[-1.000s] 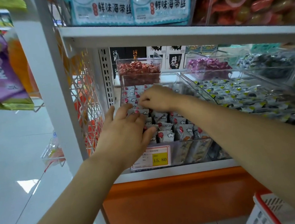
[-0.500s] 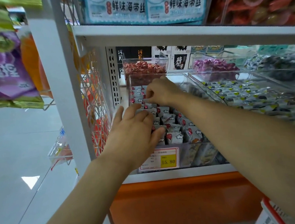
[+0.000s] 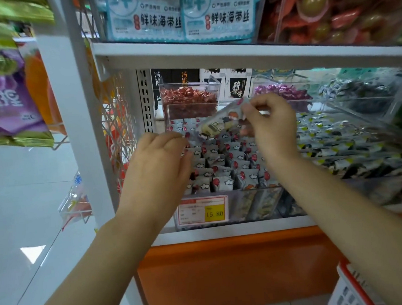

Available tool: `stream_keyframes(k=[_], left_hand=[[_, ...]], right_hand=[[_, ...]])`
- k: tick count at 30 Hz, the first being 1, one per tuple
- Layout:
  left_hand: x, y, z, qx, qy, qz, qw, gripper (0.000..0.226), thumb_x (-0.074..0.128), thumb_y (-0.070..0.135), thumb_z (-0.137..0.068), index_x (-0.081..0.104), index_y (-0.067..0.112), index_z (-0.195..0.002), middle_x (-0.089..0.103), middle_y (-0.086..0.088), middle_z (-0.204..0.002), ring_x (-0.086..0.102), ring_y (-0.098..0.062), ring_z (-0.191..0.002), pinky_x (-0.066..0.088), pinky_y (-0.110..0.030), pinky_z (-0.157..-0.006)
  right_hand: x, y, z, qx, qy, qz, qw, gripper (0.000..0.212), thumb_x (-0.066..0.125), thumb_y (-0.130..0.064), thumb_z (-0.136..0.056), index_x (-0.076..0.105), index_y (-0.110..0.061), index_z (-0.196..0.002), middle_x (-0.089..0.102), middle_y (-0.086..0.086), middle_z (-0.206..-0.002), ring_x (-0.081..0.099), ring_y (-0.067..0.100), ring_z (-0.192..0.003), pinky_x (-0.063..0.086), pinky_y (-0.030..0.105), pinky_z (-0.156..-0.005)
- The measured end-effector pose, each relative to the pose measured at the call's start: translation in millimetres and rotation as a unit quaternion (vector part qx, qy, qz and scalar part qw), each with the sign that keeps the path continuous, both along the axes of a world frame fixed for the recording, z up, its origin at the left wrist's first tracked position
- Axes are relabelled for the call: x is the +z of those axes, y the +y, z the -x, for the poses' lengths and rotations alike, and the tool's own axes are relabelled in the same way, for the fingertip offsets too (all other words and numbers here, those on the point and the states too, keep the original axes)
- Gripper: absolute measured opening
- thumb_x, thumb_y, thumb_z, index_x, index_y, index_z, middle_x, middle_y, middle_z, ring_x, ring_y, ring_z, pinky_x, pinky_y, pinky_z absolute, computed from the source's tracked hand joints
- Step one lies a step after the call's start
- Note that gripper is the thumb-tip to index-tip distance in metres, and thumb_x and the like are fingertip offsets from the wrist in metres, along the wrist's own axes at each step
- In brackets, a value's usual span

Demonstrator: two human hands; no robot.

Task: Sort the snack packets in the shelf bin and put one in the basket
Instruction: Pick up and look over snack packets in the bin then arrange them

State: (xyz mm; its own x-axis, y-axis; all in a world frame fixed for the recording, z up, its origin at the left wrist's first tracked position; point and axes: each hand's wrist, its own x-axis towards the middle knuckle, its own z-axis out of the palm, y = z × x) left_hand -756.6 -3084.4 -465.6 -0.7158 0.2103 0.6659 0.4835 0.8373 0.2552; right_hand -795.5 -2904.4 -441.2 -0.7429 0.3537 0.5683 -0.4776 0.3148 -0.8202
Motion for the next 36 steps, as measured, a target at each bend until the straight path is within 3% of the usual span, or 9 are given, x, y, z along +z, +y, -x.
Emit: stream_keyframes(k=[4, 6, 8, 14, 20, 25, 30, 33, 36], left_hand=[[-1, 9, -10, -0.043, -0.107, -0.113, 0.987, 0.044, 0.047, 0.030, -0.095, 0.044, 0.018, -0.137, 0.055, 0.001, -0.125, 0.058, -0.012, -0.096, 0.047, -0.026, -0.083], [-4, 16, -15, -0.079, -0.180, -0.167, 0.966, 0.047, 0.048, 0.032, -0.094, 0.041, 0.018, -0.138, 0.060, 0.006, -0.114, 0.060, -0.001, -0.075, 0.050, -0.018, -0.063], [-4, 22, -18, -0.119, -0.244, -0.249, 0.930, 0.040, 0.049, 0.027, -0.094, 0.048, 0.014, -0.132, 0.065, 0.003, -0.099, 0.065, -0.004, -0.067, 0.053, -0.017, -0.052], [0, 28, -23, -0.156, -0.323, -0.437, 0.825, 0.016, 0.055, 0.019, -0.091, 0.066, 0.013, -0.101, 0.068, -0.002, -0.081, 0.066, -0.006, -0.063, 0.054, -0.018, -0.056], [3, 28, -23, -0.191, -0.378, -0.585, 0.691, 0.024, 0.051, 0.018, -0.092, 0.066, 0.007, -0.076, 0.061, 0.000, -0.057, 0.059, -0.008, -0.053, 0.052, -0.015, -0.053], [2, 27, -21, -0.178, -0.390, -0.604, 0.672, 0.023, 0.051, 0.020, -0.092, 0.057, 0.007, -0.073, 0.052, 0.000, -0.049, 0.049, -0.006, -0.042, 0.045, -0.012, -0.042], [3, 27, -19, -0.201, -0.400, -0.632, 0.632, 0.019, 0.055, 0.016, -0.087, 0.061, 0.007, -0.072, 0.055, 0.000, -0.051, 0.051, -0.004, -0.043, 0.046, -0.011, -0.043], [4, 27, -19, -0.225, -0.405, -0.637, 0.616, 0.011, 0.054, 0.006, -0.085, 0.064, 0.002, -0.081, 0.061, -0.003, -0.057, 0.058, -0.005, -0.049, 0.049, -0.011, -0.048], [4, 28, -19, -0.234, -0.393, -0.622, 0.635, 0.014, 0.052, -0.002, -0.085, 0.064, 0.001, -0.077, 0.063, -0.004, -0.057, 0.062, -0.007, -0.052, 0.051, -0.012, -0.051]], right_hand=[[-12, 14, -45, 0.063, -0.056, 0.095, 0.992, 0.012, 0.056, -0.009, -0.092, 0.058, -0.012, -0.081, 0.064, 0.005, -0.080, 0.064, 0.009, -0.056, 0.056, 0.023, -0.053], [-20, 18, -60, 0.092, -0.086, 0.148, 0.981, 0.010, 0.056, -0.007, -0.092, 0.060, -0.007, -0.084, 0.065, 0.009, -0.081, 0.065, 0.011, -0.058, 0.054, 0.021, -0.052], [-26, 20, -70, 0.112, -0.111, 0.202, 0.967, 0.008, 0.055, -0.006, -0.092, 0.061, -0.003, -0.086, 0.065, 0.013, -0.082, 0.065, 0.012, -0.058, 0.053, 0.020, -0.052], [-26, 28, -79, 0.151, -0.151, 0.267, 0.940, 0.011, 0.057, -0.006, -0.089, 0.065, -0.006, -0.081, 0.070, 0.009, -0.076, 0.066, 0.013, -0.058, 0.053, 0.020, -0.052], [-25, 38, -81, 0.196, -0.191, 0.321, 0.907, 0.010, 0.058, -0.006, -0.085, 0.067, -0.006, -0.081, 0.068, 0.003, -0.059, 0.064, 0.011, -0.052, 0.052, 0.019, -0.047], [-26, 41, -77, 0.241, -0.208, 0.403, 0.858, 0.006, 0.056, -0.002, -0.084, 0.061, -0.003, -0.087, 0.064, 0.004, -0.055, 0.064, 0.010, -0.050, 0.050, 0.017, -0.044], [-28, 41, -73, 0.260, -0.206, 0.462, 0.823, 0.008, 0.051, 0.002, -0.087, 0.059, 0.001, -0.085, 0.066, 0.008, -0.058, 0.067, 0.012, -0.053, 0.052, 0.018, -0.047], [-28, 41, -72, 0.247, -0.194, 0.470, 0.825, 0.009, 0.049, 0.003, -0.090, 0.057, 0.001, -0.086, 0.067, 0.009, -0.057, 0.067, 0.013, -0.053, 0.052, 0.019, -0.047], [-29, 40, -71, 0.232, -0.181, 0.442, 0.847, 0.010, 0.046, 0.001, -0.093, 0.056, 0.002, -0.094, 0.068, 0.010, -0.059, 0.069, 0.015, -0.055, 0.053, 0.020, -0.047]])
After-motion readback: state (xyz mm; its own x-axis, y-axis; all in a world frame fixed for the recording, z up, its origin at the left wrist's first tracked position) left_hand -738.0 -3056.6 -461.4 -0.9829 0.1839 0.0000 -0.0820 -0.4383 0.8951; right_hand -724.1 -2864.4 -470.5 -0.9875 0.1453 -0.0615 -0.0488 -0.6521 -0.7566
